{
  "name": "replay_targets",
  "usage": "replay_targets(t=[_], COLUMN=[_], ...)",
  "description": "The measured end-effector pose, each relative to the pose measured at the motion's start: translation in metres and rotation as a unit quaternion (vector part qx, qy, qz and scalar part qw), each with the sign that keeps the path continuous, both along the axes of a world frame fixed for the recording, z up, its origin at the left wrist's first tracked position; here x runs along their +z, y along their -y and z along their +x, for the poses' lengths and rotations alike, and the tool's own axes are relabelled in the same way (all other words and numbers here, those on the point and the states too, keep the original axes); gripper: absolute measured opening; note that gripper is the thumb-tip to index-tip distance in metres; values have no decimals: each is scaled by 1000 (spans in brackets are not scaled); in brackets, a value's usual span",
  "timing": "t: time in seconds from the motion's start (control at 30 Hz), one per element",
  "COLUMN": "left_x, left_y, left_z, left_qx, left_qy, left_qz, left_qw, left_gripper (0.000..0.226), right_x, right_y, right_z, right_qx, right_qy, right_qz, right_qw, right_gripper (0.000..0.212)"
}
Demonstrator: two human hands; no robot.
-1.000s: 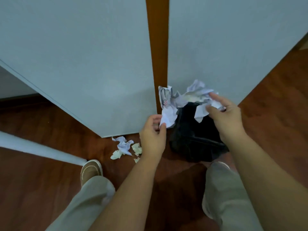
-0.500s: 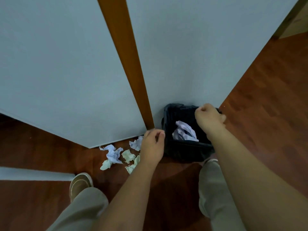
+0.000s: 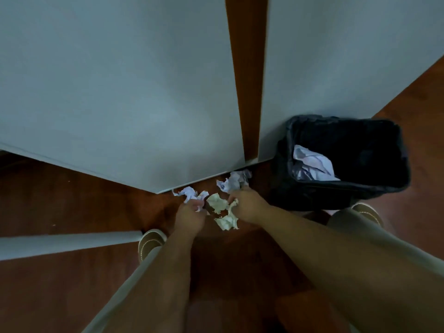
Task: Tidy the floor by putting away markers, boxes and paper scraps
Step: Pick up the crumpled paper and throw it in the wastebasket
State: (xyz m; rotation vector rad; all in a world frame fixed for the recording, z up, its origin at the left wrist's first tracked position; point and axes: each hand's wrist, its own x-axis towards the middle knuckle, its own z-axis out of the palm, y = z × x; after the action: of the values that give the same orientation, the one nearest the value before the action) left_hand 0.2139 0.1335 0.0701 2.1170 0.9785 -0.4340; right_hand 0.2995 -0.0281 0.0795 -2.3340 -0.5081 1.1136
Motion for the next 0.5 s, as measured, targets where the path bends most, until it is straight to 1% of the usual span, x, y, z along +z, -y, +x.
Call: replay_targets(t=[0.07, 0.13, 0.2, 0.27, 0.33, 0.37, 0.43, 0.5], left_x=[-27, -43, -49, -68, -86, -92, -93, -90], left_y=[-35, -40, -26, -13, 1, 9, 27, 41], left_z=[-12, -20, -25, -29, -32, -34, -28, -18], left_qx=[-16, -48, -114, -187, -248, -268, -269, -257], left_qy=[-50, -69, -76, -85, -99, -120, -163, -189], left_qz=[-3, -16, -38, -46, -39, -39, -61, -70], left_qw=[999, 996, 990, 978, 963, 955, 947, 945], left_gripper=[27, 30, 40, 46, 54, 56, 60, 64], right_x=[-38, -56, -65, -81, -93, -100, -110, -117], right_y=[-23, -16, -5, -3, -8, -10, -10, -10], right_z=[2, 6, 10, 13, 9, 7, 5, 4], right_qx=[-45, -98, -136, -125, -73, -50, -21, -32], right_qy=[-43, -65, -66, -64, -64, -64, -78, -100], right_qz=[-44, -73, -88, -96, -119, -127, -141, -147], right_qw=[997, 990, 985, 985, 988, 989, 987, 984], right_gripper=[38, 43, 48, 47, 42, 41, 43, 47])
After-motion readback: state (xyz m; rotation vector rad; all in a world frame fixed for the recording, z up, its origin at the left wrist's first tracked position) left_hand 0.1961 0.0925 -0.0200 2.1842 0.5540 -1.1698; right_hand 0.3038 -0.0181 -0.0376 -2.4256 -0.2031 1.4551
